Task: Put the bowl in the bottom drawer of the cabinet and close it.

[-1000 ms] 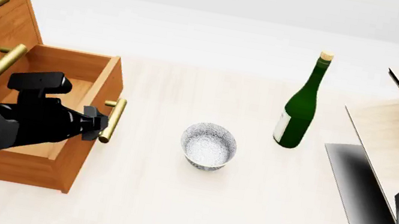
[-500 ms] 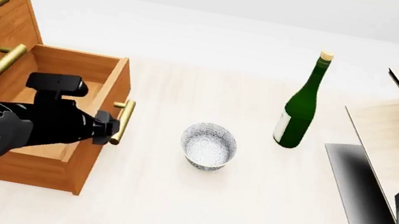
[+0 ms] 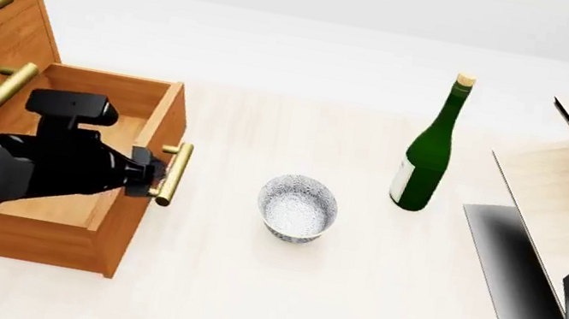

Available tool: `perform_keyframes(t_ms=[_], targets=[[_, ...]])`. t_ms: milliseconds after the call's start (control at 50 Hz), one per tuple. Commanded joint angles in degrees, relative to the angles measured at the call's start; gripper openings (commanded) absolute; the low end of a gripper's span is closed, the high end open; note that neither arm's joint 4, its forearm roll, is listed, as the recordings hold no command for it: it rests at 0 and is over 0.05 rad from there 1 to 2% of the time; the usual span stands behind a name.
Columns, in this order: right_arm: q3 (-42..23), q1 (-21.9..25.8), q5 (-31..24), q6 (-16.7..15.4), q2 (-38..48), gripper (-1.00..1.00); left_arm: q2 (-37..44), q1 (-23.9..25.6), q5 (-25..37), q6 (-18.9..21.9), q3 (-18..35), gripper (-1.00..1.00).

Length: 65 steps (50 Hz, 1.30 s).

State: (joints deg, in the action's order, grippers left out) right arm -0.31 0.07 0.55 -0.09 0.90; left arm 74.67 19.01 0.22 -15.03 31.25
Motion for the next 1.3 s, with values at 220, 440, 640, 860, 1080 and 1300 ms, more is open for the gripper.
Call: perform_keyframes(t_ms=[220,440,640,860,1080,1300], targets=[[0.0,0.0,0.0,0.01,-0.01,1.0,-9.88,-4.09,7.46,8.02,2.01,1.0],[0.0,0.0,0.0,0.01,0.0,1.0,-12.2,-3.65,9.19,8.38,3.46,1.0],[0.0,0.0,-0.01,0.01,-0.03,1.0,-14.18,-1.82,11.01,9.03,6.2,1.0],[0.0,0.0,0.0,-0.01,0.0,1.0,-13.9,0.96,12.26,7.6,9.52,1.0],[0.0,0.0,0.0,-0.01,0.0,1.0,-13.57,3.6,13.15,8.0,12.68,1.0],[0.0,0.0,-0.01,0.01,-0.02,1.0,-12.44,5.4,13.11,8.98,14.26,1.0]])
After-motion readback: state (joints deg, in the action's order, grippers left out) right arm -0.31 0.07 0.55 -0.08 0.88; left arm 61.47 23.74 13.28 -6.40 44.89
